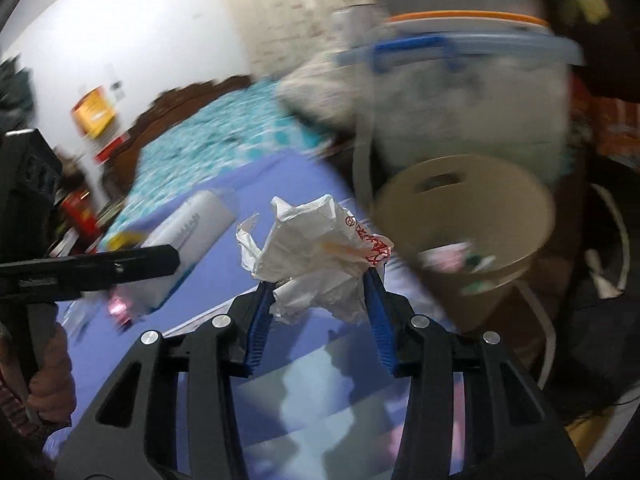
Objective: Collect trash
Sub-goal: 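Carry both items to beige wastebasket and open both tools to drop them, then bring both open tools back over the bedspread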
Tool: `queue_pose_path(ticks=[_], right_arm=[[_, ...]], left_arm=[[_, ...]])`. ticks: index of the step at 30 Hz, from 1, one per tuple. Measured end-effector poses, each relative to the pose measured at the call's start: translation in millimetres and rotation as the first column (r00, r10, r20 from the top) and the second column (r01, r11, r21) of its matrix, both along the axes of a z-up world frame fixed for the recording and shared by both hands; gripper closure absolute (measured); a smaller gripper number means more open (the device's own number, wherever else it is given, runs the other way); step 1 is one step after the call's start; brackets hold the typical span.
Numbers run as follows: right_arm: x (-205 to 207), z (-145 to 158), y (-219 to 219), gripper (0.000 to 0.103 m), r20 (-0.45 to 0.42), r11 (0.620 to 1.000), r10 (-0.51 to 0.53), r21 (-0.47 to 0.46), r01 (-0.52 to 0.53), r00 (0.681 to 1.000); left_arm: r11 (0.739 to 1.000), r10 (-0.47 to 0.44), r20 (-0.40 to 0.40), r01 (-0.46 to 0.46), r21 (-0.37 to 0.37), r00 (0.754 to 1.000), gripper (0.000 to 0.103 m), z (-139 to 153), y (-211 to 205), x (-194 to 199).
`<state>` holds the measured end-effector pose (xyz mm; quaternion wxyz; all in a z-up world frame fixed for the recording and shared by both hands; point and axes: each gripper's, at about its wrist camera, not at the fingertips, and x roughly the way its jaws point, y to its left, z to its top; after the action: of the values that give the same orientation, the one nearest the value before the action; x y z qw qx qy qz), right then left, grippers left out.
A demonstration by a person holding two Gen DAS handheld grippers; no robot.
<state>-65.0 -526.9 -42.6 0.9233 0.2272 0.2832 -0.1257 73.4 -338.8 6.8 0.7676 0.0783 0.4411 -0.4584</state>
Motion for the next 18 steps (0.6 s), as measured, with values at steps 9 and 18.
queue_pose_path(ticks=[9,18], right_arm=[[24,-27,-111,0.022,-0.049,0.983,-0.170,0.055,0.173,0.984],[-5,18,-67,0.024,0.121,0.984,-0.149,0.119,0.135,0.981]], left_arm=[[0.997,-0.070,-0.054,0.072,0.030,0.996,0.014,-6,-163,26],[0.998,0.047,0.076,-0.043,-0.053,0.996,0.015,29,-57,14]])
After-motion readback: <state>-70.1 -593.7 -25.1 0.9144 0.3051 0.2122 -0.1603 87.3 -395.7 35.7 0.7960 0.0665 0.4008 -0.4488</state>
